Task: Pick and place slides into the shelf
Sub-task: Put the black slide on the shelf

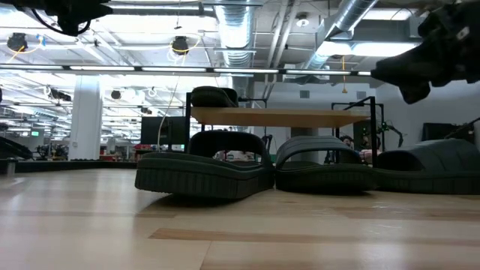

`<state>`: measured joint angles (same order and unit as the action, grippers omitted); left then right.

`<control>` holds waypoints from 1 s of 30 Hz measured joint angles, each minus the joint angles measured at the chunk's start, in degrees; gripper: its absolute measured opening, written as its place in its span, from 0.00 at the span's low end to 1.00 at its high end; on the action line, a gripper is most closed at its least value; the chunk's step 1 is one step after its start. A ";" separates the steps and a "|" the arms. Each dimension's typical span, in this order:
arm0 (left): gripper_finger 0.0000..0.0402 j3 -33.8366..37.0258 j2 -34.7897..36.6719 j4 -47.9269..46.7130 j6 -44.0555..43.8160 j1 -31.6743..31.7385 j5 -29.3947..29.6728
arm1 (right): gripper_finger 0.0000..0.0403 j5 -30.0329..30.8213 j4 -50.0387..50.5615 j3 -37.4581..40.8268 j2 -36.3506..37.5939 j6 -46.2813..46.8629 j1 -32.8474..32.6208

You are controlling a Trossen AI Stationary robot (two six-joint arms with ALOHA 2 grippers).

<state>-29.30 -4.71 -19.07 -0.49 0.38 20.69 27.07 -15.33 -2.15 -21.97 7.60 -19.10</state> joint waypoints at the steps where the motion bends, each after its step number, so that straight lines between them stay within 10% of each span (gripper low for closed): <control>1: 0.38 0.00 0.00 0.00 0.00 0.00 0.00 | 0.29 0.00 -0.09 -0.69 -1.19 0.01 0.69; 30: 0.38 -0.02 0.00 -1.48 -0.37 0.00 0.02 | 0.30 -27.28 21.02 -28.53 -48.23 -3.14 13.53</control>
<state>-29.32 -4.71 -20.55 -0.86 0.38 20.71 -0.21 5.68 -30.68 -70.20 4.45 -5.57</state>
